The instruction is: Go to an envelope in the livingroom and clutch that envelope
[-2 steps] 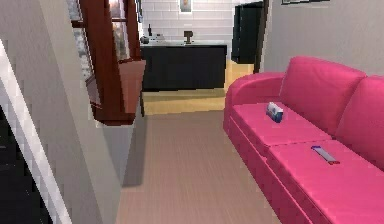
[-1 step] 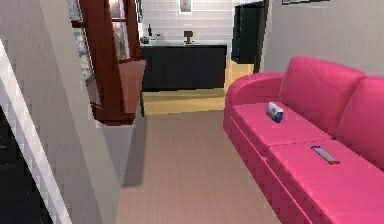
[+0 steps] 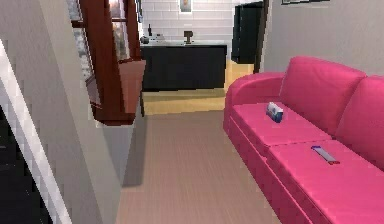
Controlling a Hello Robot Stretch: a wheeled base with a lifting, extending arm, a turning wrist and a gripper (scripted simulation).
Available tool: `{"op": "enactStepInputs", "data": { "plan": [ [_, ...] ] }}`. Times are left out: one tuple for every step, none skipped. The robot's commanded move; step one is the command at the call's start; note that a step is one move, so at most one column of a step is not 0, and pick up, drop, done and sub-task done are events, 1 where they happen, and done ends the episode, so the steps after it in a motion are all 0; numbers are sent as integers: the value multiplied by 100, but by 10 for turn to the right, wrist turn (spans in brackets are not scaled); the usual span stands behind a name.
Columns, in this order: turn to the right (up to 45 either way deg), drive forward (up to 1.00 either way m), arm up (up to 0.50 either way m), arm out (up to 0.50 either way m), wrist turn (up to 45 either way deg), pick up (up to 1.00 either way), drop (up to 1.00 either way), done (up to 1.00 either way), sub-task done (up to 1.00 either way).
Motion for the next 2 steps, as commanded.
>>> {"op": "enactStepInputs", "data": {
  "plan": [
    [0, 0, 0, 50, 0, 0, 0, 0, 0],
    [0, 0, 0, 0, 450, 0, 0, 0, 0]
  ]
}}
